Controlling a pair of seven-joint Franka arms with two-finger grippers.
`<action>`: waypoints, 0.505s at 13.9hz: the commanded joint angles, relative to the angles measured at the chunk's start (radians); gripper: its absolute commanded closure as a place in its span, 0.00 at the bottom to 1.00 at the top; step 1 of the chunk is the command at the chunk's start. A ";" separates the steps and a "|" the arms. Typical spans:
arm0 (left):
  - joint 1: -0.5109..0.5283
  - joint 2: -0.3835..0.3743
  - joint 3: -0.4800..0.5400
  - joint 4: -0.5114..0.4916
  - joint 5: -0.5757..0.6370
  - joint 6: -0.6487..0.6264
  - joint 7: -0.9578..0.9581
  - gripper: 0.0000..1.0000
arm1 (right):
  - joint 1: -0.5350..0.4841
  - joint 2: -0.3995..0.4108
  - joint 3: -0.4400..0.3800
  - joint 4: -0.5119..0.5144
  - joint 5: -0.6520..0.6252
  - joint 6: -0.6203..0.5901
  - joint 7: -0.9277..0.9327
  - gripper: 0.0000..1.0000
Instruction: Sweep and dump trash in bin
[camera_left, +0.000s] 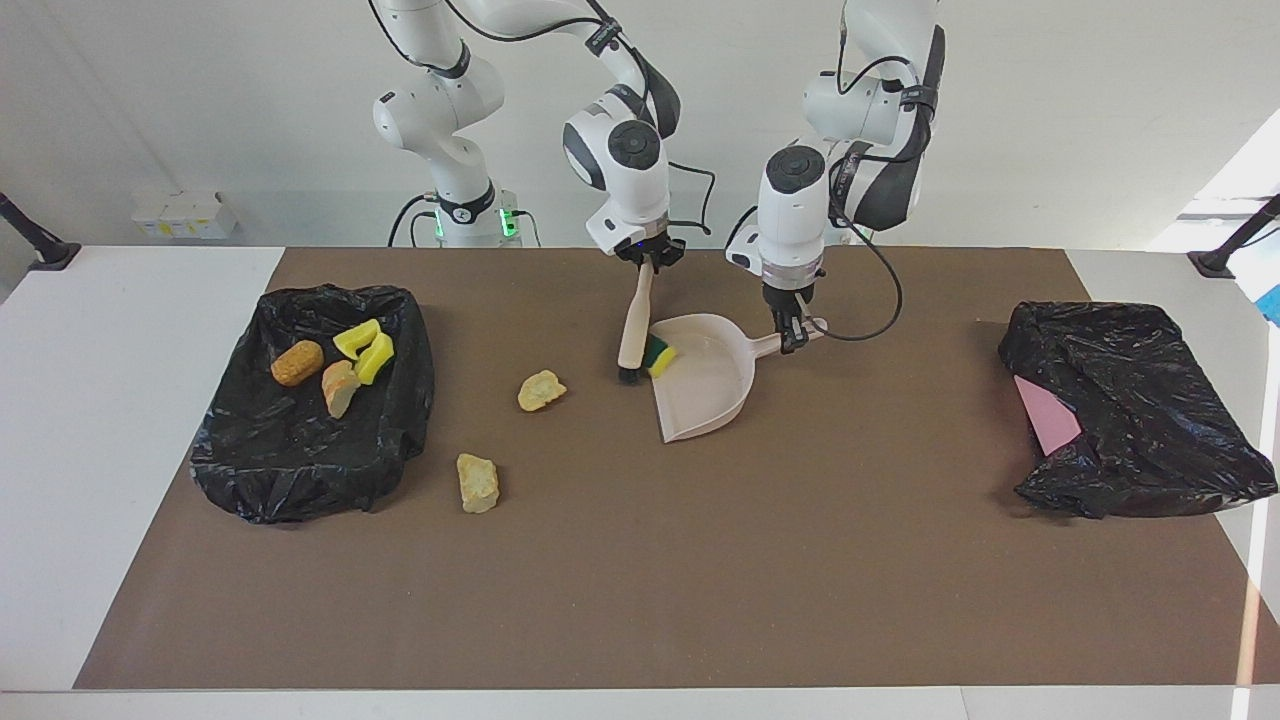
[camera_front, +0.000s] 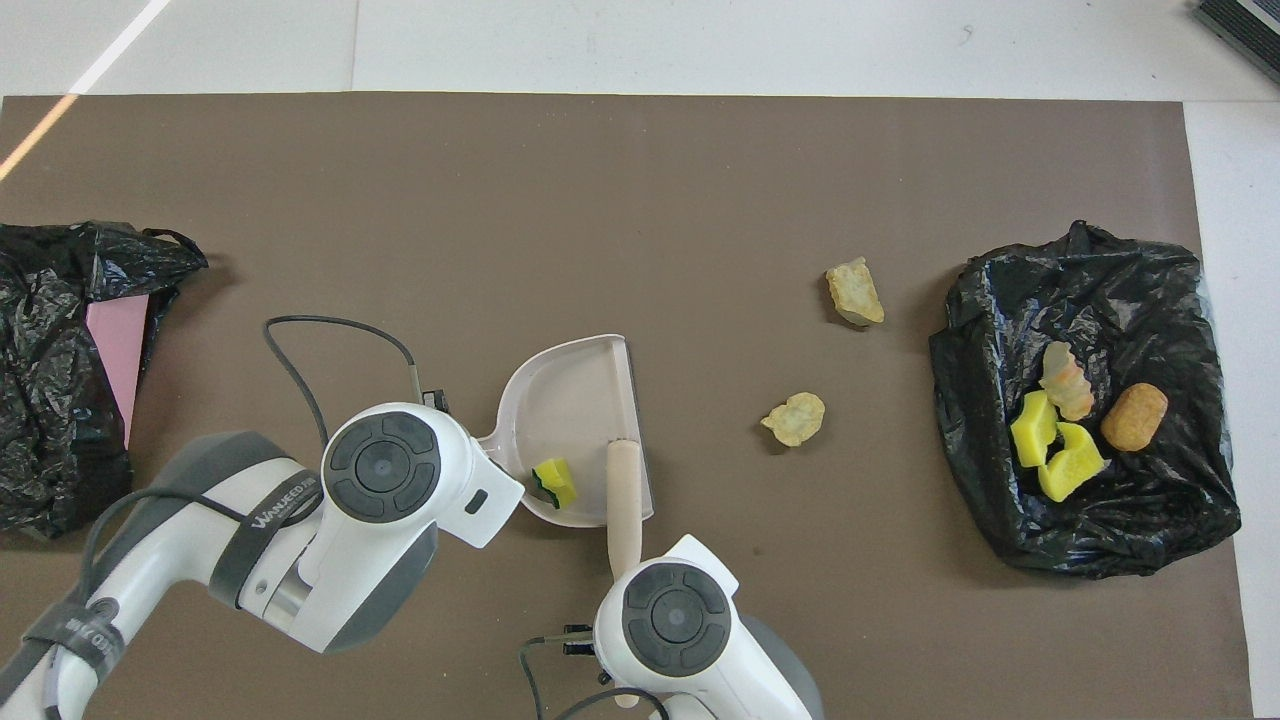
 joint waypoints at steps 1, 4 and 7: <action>0.023 -0.003 0.000 -0.013 0.010 0.035 0.004 1.00 | -0.017 0.003 -0.003 0.046 0.012 -0.071 -0.038 1.00; 0.040 0.001 0.000 -0.011 0.009 0.032 -0.001 1.00 | -0.054 -0.058 -0.011 0.046 -0.090 -0.198 -0.009 1.00; 0.040 0.001 0.000 -0.010 0.007 0.030 -0.012 1.00 | -0.155 -0.143 -0.008 0.035 -0.178 -0.312 0.023 1.00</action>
